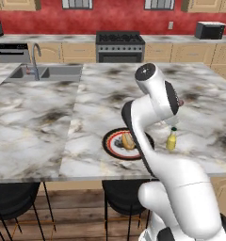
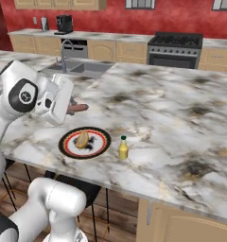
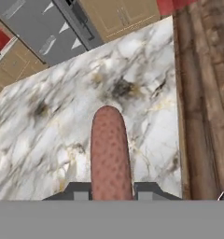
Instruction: Move the hot dog bun to the plate on the dining table and place the condiment next to that plate. Then navigate to the fridge and take the sausage and place it on the plate as well.
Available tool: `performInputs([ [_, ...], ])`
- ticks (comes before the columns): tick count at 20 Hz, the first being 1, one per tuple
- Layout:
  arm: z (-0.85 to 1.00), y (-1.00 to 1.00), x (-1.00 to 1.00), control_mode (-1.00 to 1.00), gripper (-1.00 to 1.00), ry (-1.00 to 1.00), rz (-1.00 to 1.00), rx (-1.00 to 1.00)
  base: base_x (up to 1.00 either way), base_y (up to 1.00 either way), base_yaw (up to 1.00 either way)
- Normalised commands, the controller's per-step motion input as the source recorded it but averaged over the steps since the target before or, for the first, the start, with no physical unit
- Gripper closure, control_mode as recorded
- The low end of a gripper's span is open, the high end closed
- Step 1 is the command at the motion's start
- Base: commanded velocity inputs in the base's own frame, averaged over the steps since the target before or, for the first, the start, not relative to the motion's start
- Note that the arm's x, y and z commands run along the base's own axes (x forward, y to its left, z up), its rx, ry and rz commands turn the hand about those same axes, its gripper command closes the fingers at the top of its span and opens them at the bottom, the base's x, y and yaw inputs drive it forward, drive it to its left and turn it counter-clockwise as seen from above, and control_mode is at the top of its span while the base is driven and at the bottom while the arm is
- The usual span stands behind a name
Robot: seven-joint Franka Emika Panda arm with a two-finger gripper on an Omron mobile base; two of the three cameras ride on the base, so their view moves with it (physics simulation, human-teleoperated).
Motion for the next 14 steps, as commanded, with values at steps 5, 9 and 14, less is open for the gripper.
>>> performInputs([
  [5, -0.67, 0.0, 0.69, -1.0, 1.0, 0.1, 0.0, 0.07, 0.0, 0.0, 0.0],
  [9, -0.62, 0.05, 0.55, -1.0, 1.0, 0.0, 0.01, 0.09, 0.0, 0.0, 0.0],
  [14, -0.57, 0.2, 0.59, -1.0, 1.0, 0.01, 0.07, 0.08, 0.0, 0.0, 0.0],
])
